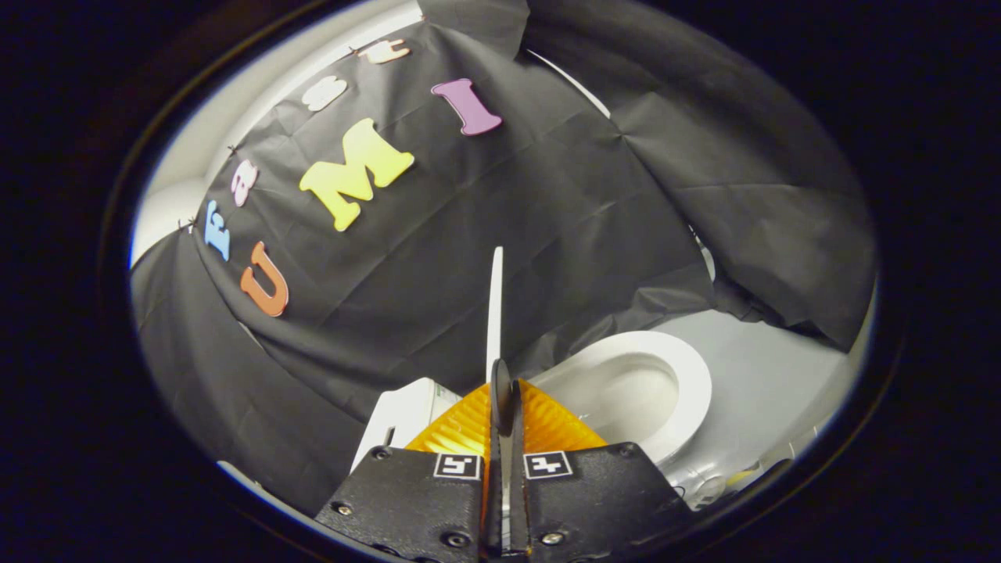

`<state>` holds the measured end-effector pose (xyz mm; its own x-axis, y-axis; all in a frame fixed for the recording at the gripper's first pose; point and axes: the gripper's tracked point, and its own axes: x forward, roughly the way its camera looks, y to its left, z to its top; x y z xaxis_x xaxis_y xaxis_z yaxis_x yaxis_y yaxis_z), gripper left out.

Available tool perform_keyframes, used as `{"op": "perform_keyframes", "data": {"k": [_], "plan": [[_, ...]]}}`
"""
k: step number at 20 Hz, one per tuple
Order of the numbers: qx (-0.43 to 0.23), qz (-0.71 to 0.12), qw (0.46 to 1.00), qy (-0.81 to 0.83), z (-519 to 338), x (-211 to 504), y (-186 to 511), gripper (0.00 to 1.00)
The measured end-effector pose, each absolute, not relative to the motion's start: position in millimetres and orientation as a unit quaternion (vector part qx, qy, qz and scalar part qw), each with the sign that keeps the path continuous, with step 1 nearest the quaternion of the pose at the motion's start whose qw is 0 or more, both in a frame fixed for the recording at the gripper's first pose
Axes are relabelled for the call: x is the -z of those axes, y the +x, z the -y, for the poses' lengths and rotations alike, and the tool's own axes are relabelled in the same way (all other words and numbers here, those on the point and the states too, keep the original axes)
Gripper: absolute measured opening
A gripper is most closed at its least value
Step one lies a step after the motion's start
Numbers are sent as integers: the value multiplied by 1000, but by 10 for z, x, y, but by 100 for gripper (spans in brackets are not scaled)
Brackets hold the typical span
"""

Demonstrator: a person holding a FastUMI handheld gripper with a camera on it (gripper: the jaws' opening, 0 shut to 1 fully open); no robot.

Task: Open the toilet lid.

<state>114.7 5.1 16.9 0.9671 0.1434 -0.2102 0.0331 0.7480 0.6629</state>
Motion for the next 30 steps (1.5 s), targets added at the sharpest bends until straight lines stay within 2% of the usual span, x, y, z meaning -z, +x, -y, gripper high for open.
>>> {"op": "perform_keyframes", "data": {"k": [30], "plan": [[-69, -86, 977, 185, -1602, -874, 1160, 8]]}}
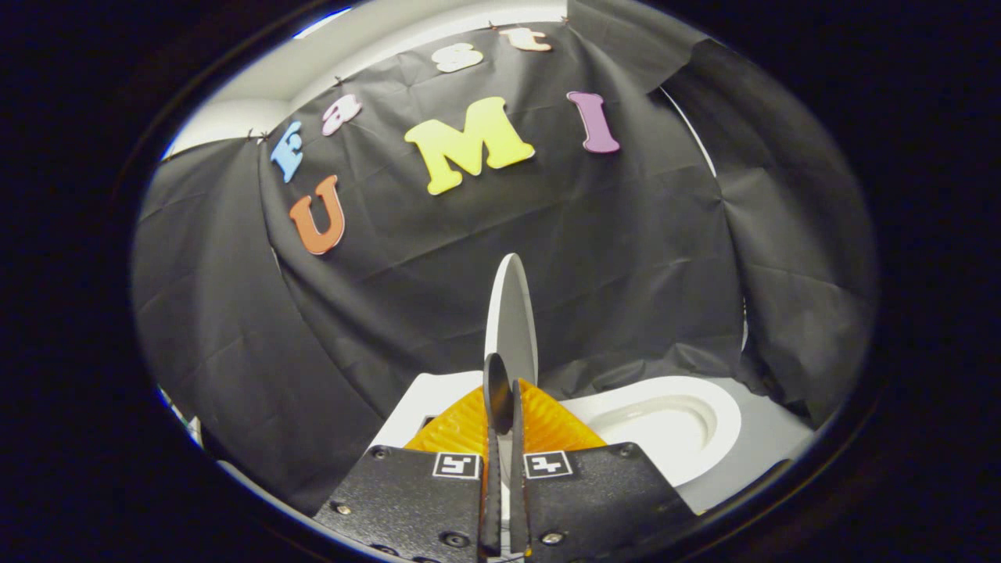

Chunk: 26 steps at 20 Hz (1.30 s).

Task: Open the toilet lid.

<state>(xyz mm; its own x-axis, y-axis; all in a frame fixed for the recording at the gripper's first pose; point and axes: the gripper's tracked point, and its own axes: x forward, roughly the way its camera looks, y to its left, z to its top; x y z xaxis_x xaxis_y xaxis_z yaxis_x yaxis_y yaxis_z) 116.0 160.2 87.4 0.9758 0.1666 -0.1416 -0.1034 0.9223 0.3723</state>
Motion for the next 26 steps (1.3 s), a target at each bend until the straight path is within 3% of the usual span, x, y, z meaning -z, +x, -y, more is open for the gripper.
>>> {"op": "perform_keyframes", "data": {"k": [23, 26], "plan": [[-78, -70, 994, 17, -2831, -948, 1197, 8], [-82, -75, 994, -5, -2917, -944, 1214, 13]]}}
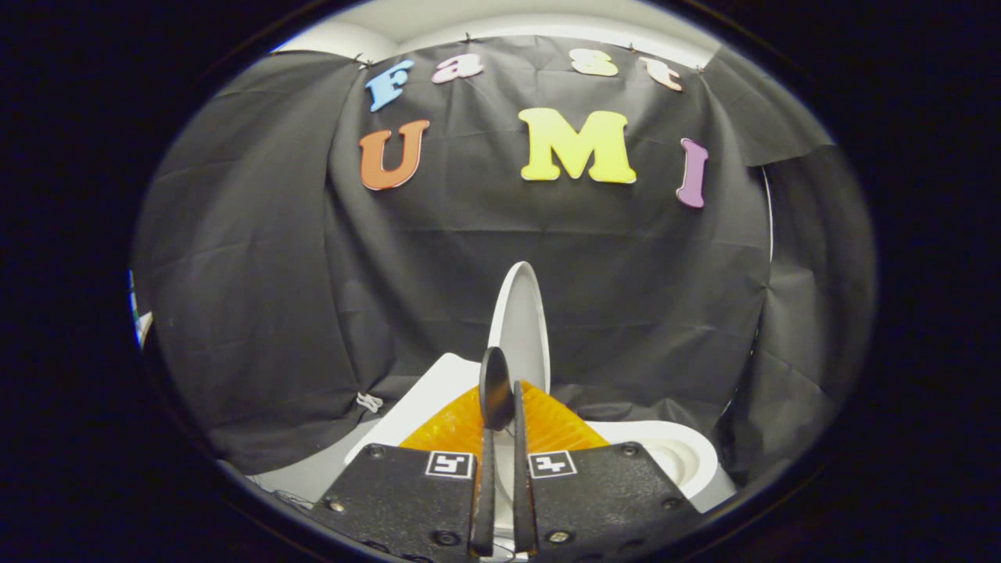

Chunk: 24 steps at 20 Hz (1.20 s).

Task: Open the toilet lid.

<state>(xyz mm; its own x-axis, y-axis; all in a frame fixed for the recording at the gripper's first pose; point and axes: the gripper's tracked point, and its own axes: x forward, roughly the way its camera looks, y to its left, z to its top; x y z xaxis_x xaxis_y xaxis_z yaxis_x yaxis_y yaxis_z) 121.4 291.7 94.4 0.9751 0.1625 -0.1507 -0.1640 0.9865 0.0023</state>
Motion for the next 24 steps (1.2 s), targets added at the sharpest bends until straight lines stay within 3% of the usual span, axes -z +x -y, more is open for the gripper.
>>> {"op": "perform_keyframes", "data": {"k": [5, 8, 13, 18, 24], "plan": [[-137, -89, 986, -26, -3108, -937, 1229, 19], [-180, -75, 981, -19, -3213, -1022, 1086, 50], [-147, 24, 989, -8, -2791, -1531, 896, 100], [-127, 60, 990, 28, -2161, -1631, 675, 100], [-92, 39, 992, 73, -1235, -1220, 545, 100]]}}
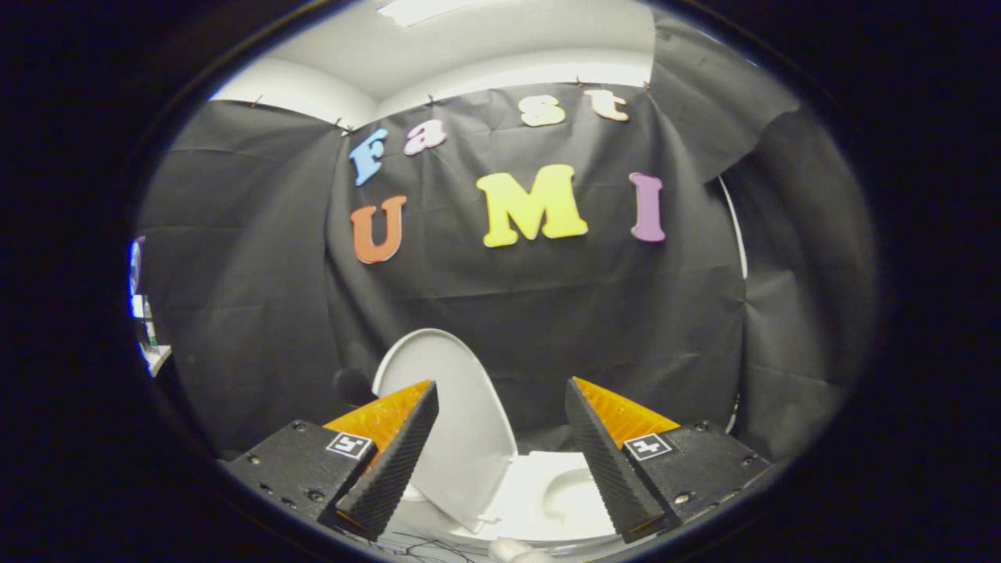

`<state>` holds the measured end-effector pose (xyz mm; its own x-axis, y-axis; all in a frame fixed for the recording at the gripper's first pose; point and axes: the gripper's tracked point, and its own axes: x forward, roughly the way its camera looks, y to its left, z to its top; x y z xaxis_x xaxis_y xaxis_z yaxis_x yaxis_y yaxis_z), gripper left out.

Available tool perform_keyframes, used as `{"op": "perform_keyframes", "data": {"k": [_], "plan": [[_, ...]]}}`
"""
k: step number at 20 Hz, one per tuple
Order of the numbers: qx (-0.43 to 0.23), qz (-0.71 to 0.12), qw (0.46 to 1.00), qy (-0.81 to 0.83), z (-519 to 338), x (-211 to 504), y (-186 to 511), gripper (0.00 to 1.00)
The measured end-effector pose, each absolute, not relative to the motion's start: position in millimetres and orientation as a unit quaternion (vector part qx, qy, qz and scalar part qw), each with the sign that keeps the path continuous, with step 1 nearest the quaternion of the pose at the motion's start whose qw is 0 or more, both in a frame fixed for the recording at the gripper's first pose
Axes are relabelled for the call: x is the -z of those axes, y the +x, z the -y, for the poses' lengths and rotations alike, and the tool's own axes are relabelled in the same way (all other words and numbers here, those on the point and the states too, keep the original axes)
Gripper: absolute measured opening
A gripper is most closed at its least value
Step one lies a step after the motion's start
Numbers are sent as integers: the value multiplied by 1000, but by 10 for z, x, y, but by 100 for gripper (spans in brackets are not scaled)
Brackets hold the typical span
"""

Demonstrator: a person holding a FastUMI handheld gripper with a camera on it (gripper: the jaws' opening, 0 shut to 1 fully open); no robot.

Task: Open the toilet lid.

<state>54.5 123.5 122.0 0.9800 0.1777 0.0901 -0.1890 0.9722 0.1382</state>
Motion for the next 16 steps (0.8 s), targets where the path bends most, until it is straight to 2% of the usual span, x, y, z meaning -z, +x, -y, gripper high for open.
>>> {"op": "perform_keyframes", "data": {"k": [7, 16], "plan": [[-3, 21, 999, 30, -122, -417, 418, 100], [41, -22, 998, 45, 408, 372, 363, 100]]}}
